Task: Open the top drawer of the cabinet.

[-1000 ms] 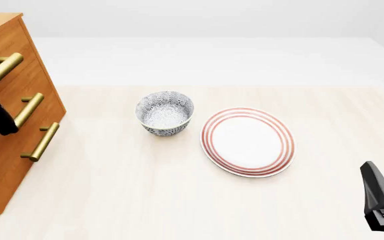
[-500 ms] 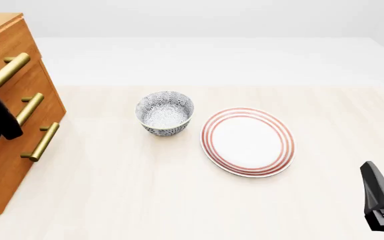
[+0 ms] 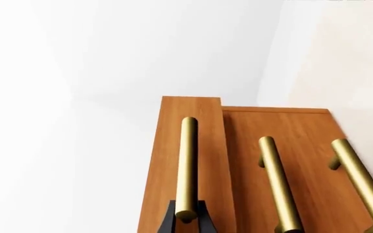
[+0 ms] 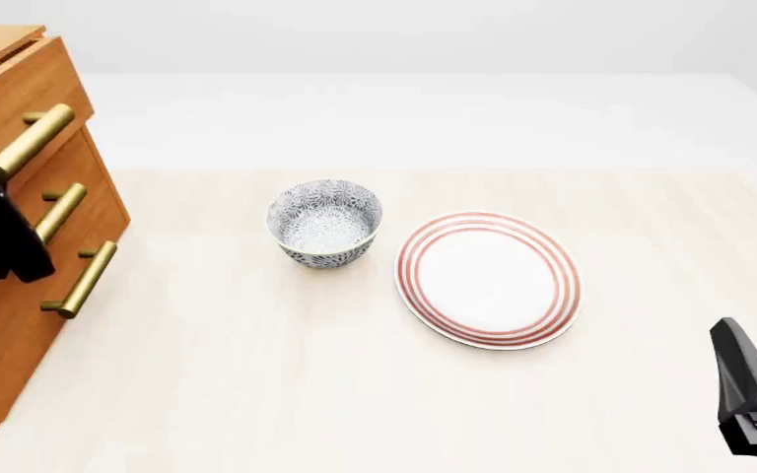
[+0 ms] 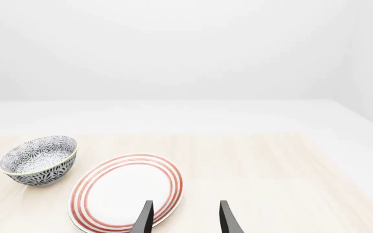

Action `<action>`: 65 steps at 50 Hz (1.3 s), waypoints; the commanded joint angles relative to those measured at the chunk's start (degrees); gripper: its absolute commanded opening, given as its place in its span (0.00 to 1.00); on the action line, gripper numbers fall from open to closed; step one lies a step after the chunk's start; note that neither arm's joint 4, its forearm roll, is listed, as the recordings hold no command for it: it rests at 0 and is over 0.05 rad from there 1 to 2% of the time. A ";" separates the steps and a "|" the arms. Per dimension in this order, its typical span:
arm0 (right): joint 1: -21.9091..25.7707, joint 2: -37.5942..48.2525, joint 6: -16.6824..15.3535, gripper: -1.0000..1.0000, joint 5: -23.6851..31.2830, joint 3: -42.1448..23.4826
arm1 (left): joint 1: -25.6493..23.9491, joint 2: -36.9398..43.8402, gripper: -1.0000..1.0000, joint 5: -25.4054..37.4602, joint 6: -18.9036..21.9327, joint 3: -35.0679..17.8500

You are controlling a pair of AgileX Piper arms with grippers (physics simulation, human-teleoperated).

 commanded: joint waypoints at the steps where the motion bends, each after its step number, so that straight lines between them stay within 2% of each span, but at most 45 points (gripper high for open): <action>1: 0.00 -0.02 -0.04 1.00 0.00 0.00 | -2.89 0.88 0.00 -1.02 0.85 -0.12; 49: 0.00 0.00 0.00 1.00 0.00 0.00 | -11.37 1.75 0.00 -0.60 1.20 -0.68; 65: 0.00 -0.01 -0.01 1.00 0.00 0.00 | -13.00 -3.53 0.00 2.63 1.95 1.11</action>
